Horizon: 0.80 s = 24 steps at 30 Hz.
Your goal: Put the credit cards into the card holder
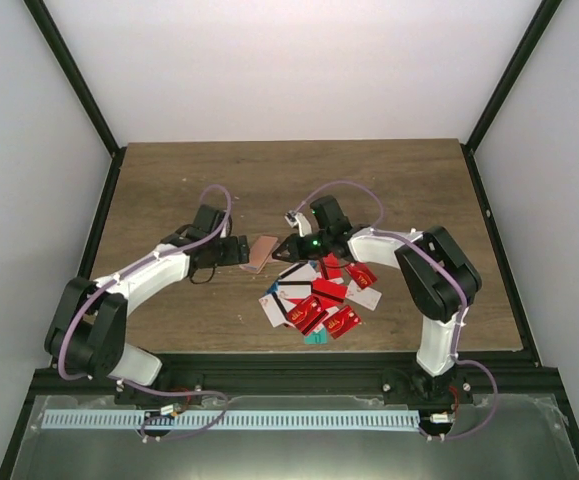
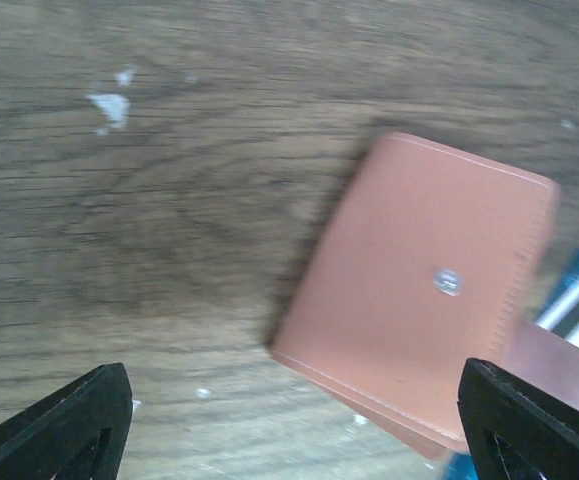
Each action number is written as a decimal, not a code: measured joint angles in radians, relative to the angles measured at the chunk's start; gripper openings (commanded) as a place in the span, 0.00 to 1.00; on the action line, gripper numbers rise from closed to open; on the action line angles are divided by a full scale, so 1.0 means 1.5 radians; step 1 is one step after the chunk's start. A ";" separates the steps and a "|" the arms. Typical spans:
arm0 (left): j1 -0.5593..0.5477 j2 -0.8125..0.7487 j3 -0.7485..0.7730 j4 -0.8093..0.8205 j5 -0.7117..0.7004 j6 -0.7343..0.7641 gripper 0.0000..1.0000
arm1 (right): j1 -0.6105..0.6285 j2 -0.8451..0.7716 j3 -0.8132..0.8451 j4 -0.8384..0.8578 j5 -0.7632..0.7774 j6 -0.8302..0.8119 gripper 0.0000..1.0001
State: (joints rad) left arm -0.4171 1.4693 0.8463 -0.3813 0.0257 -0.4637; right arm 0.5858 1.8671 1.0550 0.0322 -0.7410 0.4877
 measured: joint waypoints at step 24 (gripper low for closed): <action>-0.088 0.056 0.060 0.007 0.035 0.035 0.80 | 0.000 -0.078 0.009 -0.049 0.056 -0.033 0.01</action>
State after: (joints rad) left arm -0.5495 1.5532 0.9363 -0.3702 0.0780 -0.4118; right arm 0.5858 1.7508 1.0687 -0.0410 -0.6563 0.4377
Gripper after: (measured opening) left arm 0.818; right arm 0.046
